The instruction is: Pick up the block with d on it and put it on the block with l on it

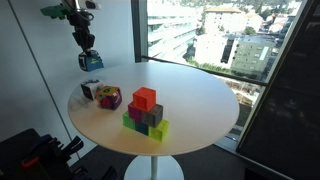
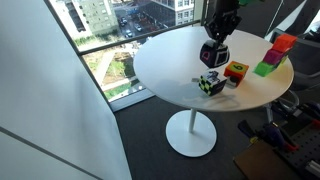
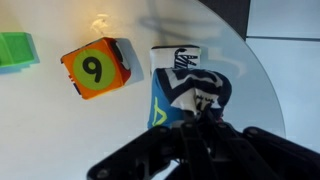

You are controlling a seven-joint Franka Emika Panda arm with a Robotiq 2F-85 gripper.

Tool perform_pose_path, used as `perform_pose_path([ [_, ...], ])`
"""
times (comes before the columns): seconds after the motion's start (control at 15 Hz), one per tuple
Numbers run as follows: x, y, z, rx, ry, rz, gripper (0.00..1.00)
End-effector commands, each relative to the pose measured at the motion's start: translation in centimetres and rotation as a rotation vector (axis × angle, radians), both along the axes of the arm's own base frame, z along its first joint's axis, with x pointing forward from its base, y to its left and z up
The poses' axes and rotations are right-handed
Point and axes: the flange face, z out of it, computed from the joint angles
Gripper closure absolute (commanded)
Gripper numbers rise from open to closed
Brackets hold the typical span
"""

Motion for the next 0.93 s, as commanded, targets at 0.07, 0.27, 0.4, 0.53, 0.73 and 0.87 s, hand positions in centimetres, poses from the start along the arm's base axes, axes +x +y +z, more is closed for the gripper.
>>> perform_pose_path([
  [0.07, -0.2, -0.1, -0.1, -0.001, 0.002, -0.001, 0.89],
  [0.27, -0.2, -0.1, -0.1, -0.001, 0.002, -0.001, 0.89],
  [0.4, -0.3, -0.1, -0.1, -0.001, 0.003, -0.001, 0.89],
  [0.53, -0.2, 0.0, -0.3, -0.001, 0.003, 0.003, 0.95],
  [0.73, -0.1, 0.1, -0.9, -0.001, 0.010, 0.006, 0.95],
  [0.87, -0.1, 0.2, -1.3, -0.001, 0.013, 0.007, 0.95],
])
